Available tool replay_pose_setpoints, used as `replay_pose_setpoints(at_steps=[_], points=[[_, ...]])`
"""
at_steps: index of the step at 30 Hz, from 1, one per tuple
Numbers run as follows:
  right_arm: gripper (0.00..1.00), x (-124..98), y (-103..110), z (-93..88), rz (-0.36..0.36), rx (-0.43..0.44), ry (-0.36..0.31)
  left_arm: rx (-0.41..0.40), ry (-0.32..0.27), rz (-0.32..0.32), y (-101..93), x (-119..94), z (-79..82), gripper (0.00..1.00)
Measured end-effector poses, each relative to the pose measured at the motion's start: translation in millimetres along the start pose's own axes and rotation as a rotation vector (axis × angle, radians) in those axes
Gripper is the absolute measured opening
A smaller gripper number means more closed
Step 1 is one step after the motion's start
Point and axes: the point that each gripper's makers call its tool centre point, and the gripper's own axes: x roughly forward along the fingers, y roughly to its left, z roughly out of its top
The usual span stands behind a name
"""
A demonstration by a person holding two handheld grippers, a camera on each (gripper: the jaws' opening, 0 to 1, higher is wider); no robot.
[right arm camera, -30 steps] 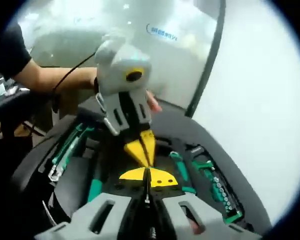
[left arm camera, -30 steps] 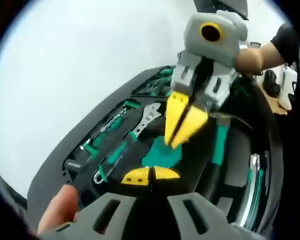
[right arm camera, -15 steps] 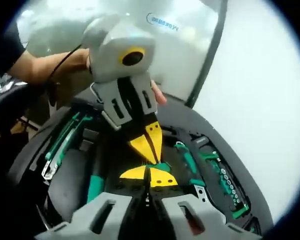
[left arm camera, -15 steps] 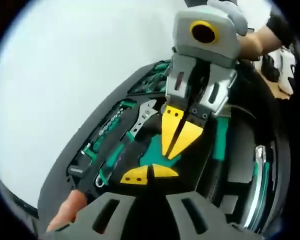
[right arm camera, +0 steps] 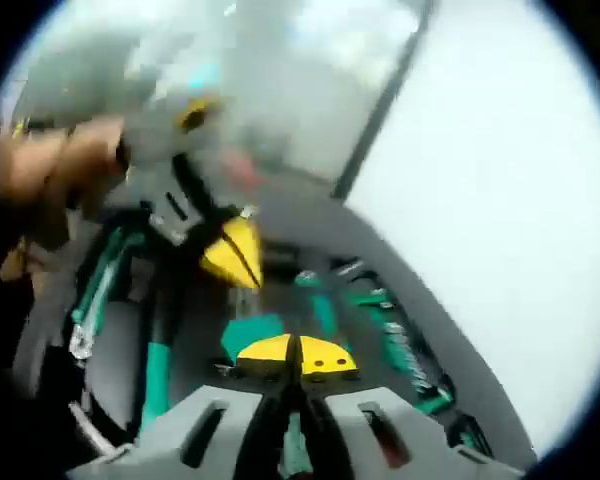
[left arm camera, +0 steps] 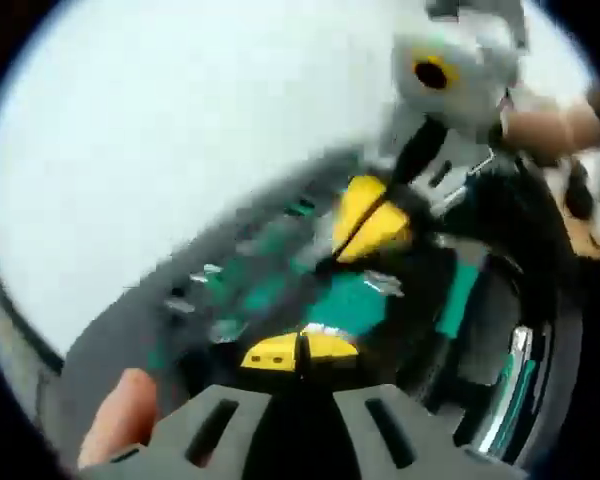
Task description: Pick up the tools and put them into their designated positions in the toolbox.
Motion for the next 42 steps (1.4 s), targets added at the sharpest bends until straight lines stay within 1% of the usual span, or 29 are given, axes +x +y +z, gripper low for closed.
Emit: replay_pose_setpoints(at_steps=[1,2,3,4,5,6,7,8,9,10,11,12,13,14,15,16,19,20,21,22,23,24,25,26,28,31,33,35,42], points=[[0.08,-25,-7,10.2,-0.066,-0.008,-0.106,-0.090,-0.086,0.057,17.4,-12,4.2,0.02],[0.11,-43,-10,12.4,-0.092,-0.004,-0.155,-0.225,-0.232,0.126,39.9,-36,9.2,0.03],[0.11,-70,-15,7.9,-0.130,0.028,-0.201,-0.326,-0.321,0.171,54.0,-52,7.7,0.04],[0.11,-80,-20,3.2,-0.159,0.045,-0.205,-0.386,-0.399,0.219,68.5,-66,4.1,0.05],[0.11,-106,-29,-9.2,-0.224,0.066,-0.225,-0.404,-0.466,0.287,84.4,-83,-5.9,0.06],[0.11,-121,-32,-17.7,-0.248,0.062,-0.238,-0.406,-0.481,0.326,92.2,-90,-14.7,0.07],[0.11,-147,-43,-34.9,-0.319,0.074,-0.223,-0.361,-0.469,0.361,93.0,-96,-24.9,0.07],[0.11,-166,-52,-43.8,-0.376,0.086,-0.227,-0.379,-0.443,0.375,95.8,-101,-26.5,0.07],[0.11,-190,-69,-55.6,-0.447,0.119,-0.246,-0.438,-0.493,0.395,104.0,-113,-18.0,0.07],[0.11,-212,-79,-62.0,-0.519,0.130,-0.265,-0.480,-0.602,0.412,114.9,-122,-10.9,0.08],[0.11,-238,-96,-73.6,-0.627,0.078,-0.264,-0.568,-0.741,0.447,128.1,-133,-8.8,0.13],[0.11,-254,-104,-84.5,-0.695,0.037,-0.239,-0.568,-0.674,0.470,127.6,-134,-20.3,0.18],[0.11,-272,-121,-110.2,-0.792,0.033,-0.180,-0.583,-0.624,0.502,131.3,-136,-30.1,0.18],[0.11,-282,-125,-123.1,-0.831,0.047,-0.154,-0.576,-0.632,0.527,134.8,-141,-33.2,0.18],[0.11,-292,-128,-138.1,-0.858,0.131,-0.180,-0.623,-0.696,0.549,141.0,-149,-31.8,0.18],[0.11,-297,-129,-145.5,-0.874,0.184,-0.211,-0.660,-0.719,0.541,142.1,-152,-32.6,0.18],[0.09,-318,-130,-176.1,-0.994,0.257,-0.192,-0.699,-0.652,0.532,138.5,-143,-46.0,0.17],[0.09,-316,-131,-185.6,-0.980,0.311,-0.131,-0.696,-0.615,0.535,135.7,-138,-49.2,0.17],[0.09,-316,-132,-185.2,-0.994,0.348,-0.141,-0.656,-0.593,0.547,133.3,-135,-48.2,0.17],[0.09,-319,-134,-182.0,-1.023,0.320,-0.173,-0.630,-0.584,0.554,131.2,-133,-47.3,0.17],[0.09,-319,-139,-183.7,-1.019,0.274,-0.142,-0.628,-0.544,0.557,127.7,-128,-51.4,0.17],[0.09,-314,-137,-190.6,-0.986,0.288,-0.104,-0.622,-0.520,0.562,126.5,-126,-53.5,0.17],[0.09,-313,-137,-194.9,-0.987,0.312,-0.104,-0.614,-0.510,0.563,123.2,-124,-53.9,0.17],[0.09,-312,-136,-200.9,-0.979,0.356,-0.093,-0.621,-0.509,0.553,126.1,-123,-54.6,0.17],[0.09,-314,-138,-200.0,-0.987,0.362,-0.106,-0.640,-0.502,0.505,118.6,-118,-53.2,0.17],[0.09,-316,-137,-198.0,-1.000,0.363,-0.112,-0.625,-0.481,0.519,120.3,-118,-56.2,0.17],[0.09,-314,-135,-200.7,-0.983,0.378,-0.106,-0.641,-0.487,0.525,121.1,-120,-57.2,0.17],[0.09,-311,-134,-201.6,-0.972,0.386,-0.102,-0.656,-0.464,0.549,127.2,-122,-65.0,0.17],[0.09,-311,-131,-201.5,-0.969,0.395,-0.107,-0.667,-0.468,0.529,128.1,-120,-65.4,0.17]])
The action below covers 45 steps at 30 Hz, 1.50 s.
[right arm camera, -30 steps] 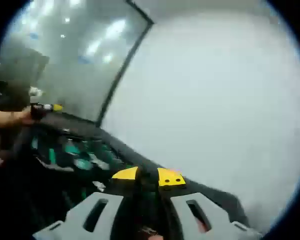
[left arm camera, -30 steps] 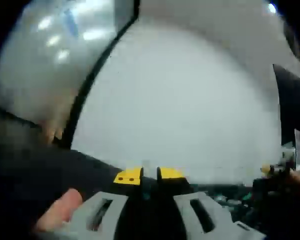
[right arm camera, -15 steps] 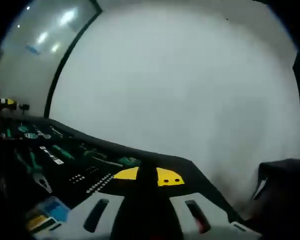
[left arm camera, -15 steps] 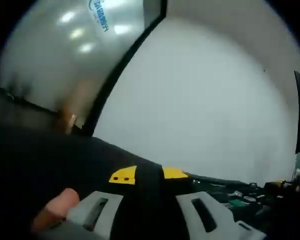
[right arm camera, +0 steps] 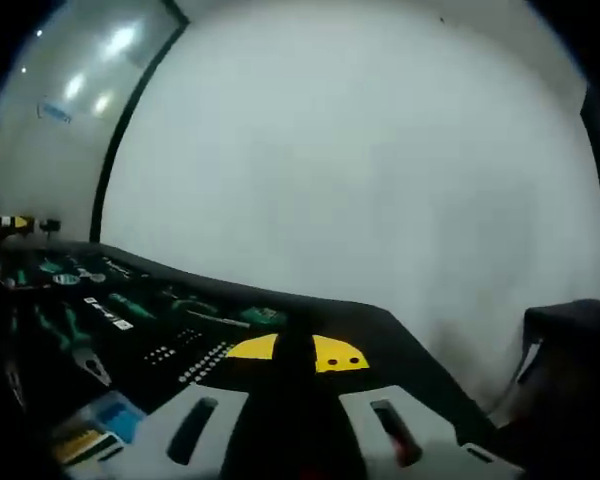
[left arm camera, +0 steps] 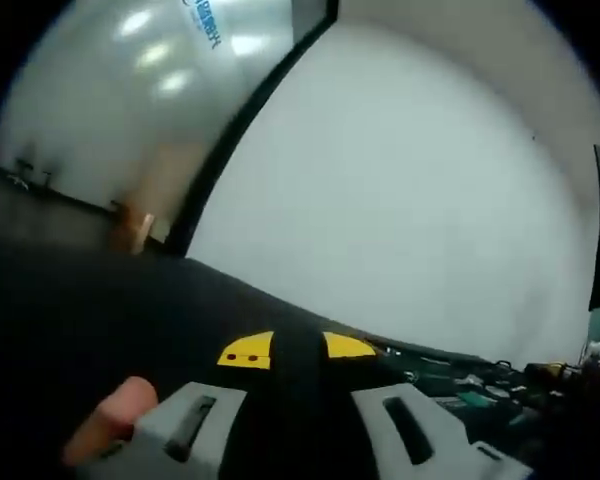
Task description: Pick up the tools and put them into their designated positions in the toolbox.
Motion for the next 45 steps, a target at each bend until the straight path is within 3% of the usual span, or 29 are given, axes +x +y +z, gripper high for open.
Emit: replay_pose_setpoints(at_steps=[8,17,35,37,39,41,45], points=[[0.09,-1,-4,-7.2,-0.011,0.023,0.027,0.020,0.008,0.005,2.1,0,-1.4,0.17],[0.09,-3,-8,-7.7,-0.031,0.036,0.031,0.091,0.079,-0.011,-4.3,4,-15.8,0.17],[0.09,1,-14,-17.3,-0.045,0.053,0.066,0.167,0.131,-0.003,-3.7,9,-26.2,0.18],[0.09,2,-13,-17.7,-0.039,0.055,0.068,0.175,0.132,0.025,4.1,13,-26.2,0.18],[0.09,2,-11,-16.1,-0.029,0.064,0.061,0.219,0.177,0.082,15.6,15,-32.9,0.18],[0.09,0,-11,-13.2,-0.027,0.068,0.048,0.217,0.203,0.098,17.3,22,-36.9,0.18],[0.09,-3,-13,-10.7,-0.038,0.076,0.041,0.220,0.195,0.117,20.2,43,-30.3,0.16]])
